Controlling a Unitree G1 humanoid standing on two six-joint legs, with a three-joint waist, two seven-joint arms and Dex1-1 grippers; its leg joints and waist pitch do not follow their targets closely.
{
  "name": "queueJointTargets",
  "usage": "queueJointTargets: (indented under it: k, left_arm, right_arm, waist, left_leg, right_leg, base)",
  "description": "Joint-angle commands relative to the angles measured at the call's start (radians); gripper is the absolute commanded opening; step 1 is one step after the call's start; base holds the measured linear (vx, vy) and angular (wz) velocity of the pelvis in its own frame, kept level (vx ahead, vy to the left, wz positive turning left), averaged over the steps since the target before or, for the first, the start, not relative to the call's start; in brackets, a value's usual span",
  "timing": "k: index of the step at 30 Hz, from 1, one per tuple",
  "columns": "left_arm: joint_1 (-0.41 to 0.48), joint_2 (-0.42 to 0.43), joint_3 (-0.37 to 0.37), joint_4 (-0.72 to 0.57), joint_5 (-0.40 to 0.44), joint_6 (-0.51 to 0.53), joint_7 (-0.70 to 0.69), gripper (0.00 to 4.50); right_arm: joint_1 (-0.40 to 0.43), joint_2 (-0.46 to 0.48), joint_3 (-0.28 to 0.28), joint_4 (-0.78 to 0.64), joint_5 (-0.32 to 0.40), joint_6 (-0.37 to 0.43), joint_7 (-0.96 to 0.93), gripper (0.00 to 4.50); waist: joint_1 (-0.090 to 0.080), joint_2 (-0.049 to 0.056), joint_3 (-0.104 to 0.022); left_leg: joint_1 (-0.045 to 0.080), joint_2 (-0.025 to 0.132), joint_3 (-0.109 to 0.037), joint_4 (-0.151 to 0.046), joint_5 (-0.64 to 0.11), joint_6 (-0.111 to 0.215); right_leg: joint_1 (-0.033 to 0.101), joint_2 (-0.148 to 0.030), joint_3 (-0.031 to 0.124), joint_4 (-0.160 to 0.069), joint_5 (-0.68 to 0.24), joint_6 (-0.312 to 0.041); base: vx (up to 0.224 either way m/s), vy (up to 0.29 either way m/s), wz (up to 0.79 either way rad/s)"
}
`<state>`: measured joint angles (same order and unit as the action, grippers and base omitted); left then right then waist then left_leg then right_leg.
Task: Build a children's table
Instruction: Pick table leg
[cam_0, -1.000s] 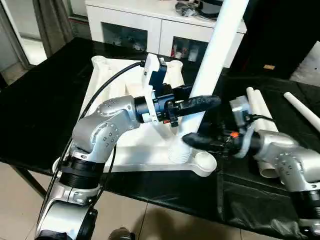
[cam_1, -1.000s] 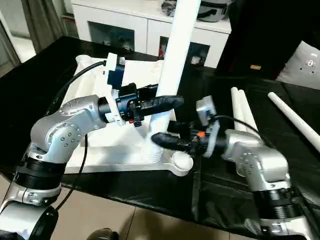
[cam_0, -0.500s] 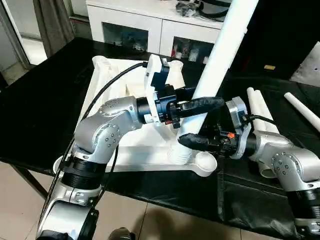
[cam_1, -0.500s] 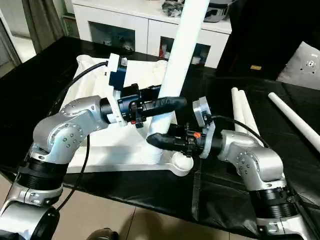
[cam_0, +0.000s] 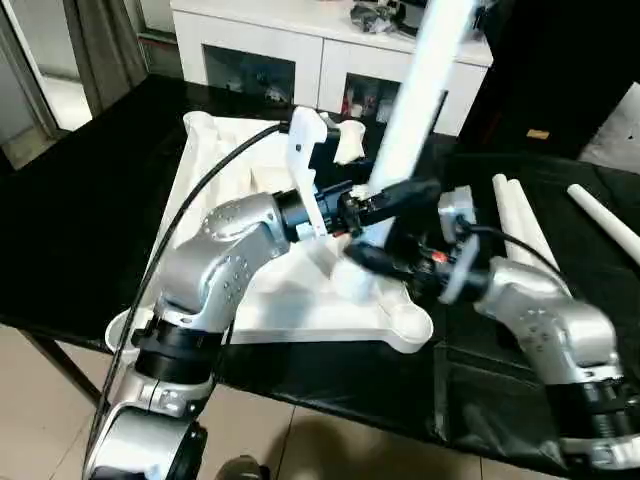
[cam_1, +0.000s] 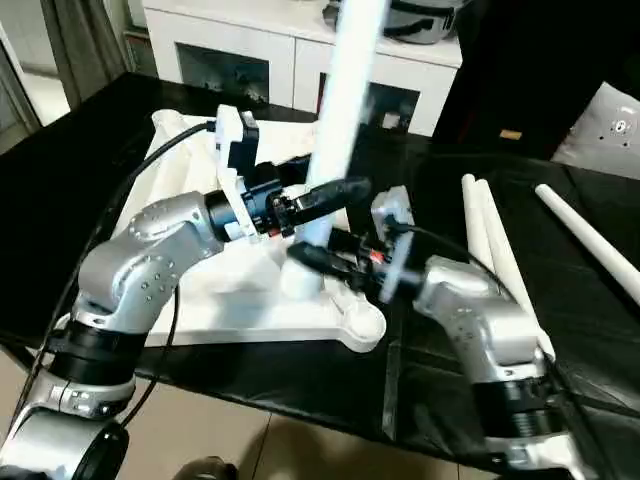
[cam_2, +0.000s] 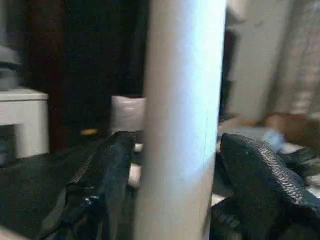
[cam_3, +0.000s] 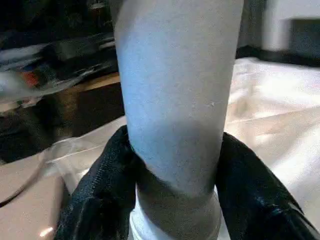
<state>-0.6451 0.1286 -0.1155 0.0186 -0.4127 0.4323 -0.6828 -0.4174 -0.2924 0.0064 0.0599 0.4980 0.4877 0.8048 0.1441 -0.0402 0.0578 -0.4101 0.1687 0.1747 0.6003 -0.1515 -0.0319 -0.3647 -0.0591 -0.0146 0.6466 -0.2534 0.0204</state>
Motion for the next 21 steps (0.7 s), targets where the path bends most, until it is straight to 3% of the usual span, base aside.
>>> queueJointTargets:
  k: [1, 4, 6, 9, 12, 15, 21]
  left_arm:
    - [0.000, -0.024, -0.024, 0.009, 0.059, -0.027, 0.071, 3.43]
    - [-0.006, -0.066, -0.040, 0.032, 0.143, -0.074, 0.202, 3.44]
    - [-0.006, -0.091, -0.050, 0.041, 0.182, -0.096, 0.257, 3.44]
    - [-0.004, -0.137, -0.047, 0.042, 0.190, -0.095, 0.310, 3.44]
    - [-0.004, -0.149, -0.061, 0.046, 0.213, -0.099, 0.327, 3.44]
    - [-0.009, -0.162, -0.071, 0.060, 0.240, -0.108, 0.355, 3.09]
    - [-0.014, -0.174, -0.062, 0.083, 0.261, -0.118, 0.392, 2.82]
  right_arm:
    - [-0.027, 0.024, -0.023, 0.013, -0.030, -0.038, -0.083, 1.90]
    - [-0.037, 0.068, -0.034, 0.050, -0.057, -0.075, -0.161, 1.90]
    - [-0.038, 0.085, -0.029, 0.057, -0.074, -0.092, -0.188, 1.90]
    - [-0.039, 0.104, -0.020, 0.061, -0.095, -0.107, -0.218, 1.90]
    - [-0.042, 0.119, -0.019, 0.071, -0.108, -0.117, -0.242, 1.90]
    - [-0.042, 0.135, -0.014, 0.084, -0.124, -0.133, -0.270, 1.90]
    - [-0.036, 0.147, -0.001, 0.089, -0.141, -0.146, -0.287, 1.90]
  waist:
    - [-0.004, 0.005, -0.071]
    - [-0.003, 0.006, -0.072]
    - [-0.001, 0.001, -0.072]
    - [-0.002, 0.002, -0.073]
    - [-0.003, 0.003, -0.071]
    - [-0.006, 0.005, -0.071]
    - [-0.005, 0.009, -0.071]
  left_leg:
    - [0.042, 0.062, -0.022, -0.073, -0.165, -0.031]
    - [0.043, 0.063, -0.022, -0.073, -0.161, -0.033]
    - [0.040, 0.062, -0.022, -0.071, -0.153, -0.026]
    - [0.038, 0.061, -0.023, -0.070, -0.136, -0.021]
    - [0.038, 0.060, -0.023, -0.071, -0.154, -0.017]
    - [0.040, 0.062, -0.024, -0.074, -0.165, -0.024]
    - [0.041, 0.061, -0.025, -0.075, -0.178, -0.032]
  right_leg:
    - [0.025, -0.082, 0.027, -0.071, 0.063, -0.211]
    - [0.024, -0.082, 0.027, -0.071, 0.080, -0.208]
    - [0.027, -0.083, 0.028, -0.071, 0.103, -0.199]
    - [0.029, -0.081, 0.027, -0.069, 0.137, -0.195]
    - [0.028, -0.081, 0.028, -0.073, 0.110, -0.190]
    - [0.025, -0.080, 0.028, -0.075, 0.097, -0.185]
    - [0.025, -0.079, 0.028, -0.074, 0.107, -0.181]
  base:
    - [0.000, 0.000, 0.00]
    - [0.000, 0.000, 0.00]
    - [0.000, 0.000, 0.00]
    - [0.000, 0.000, 0.00]
    - [0.000, 0.000, 0.00]
    - [0.000, 0.000, 0.00]
    - [0.000, 0.000, 0.00]
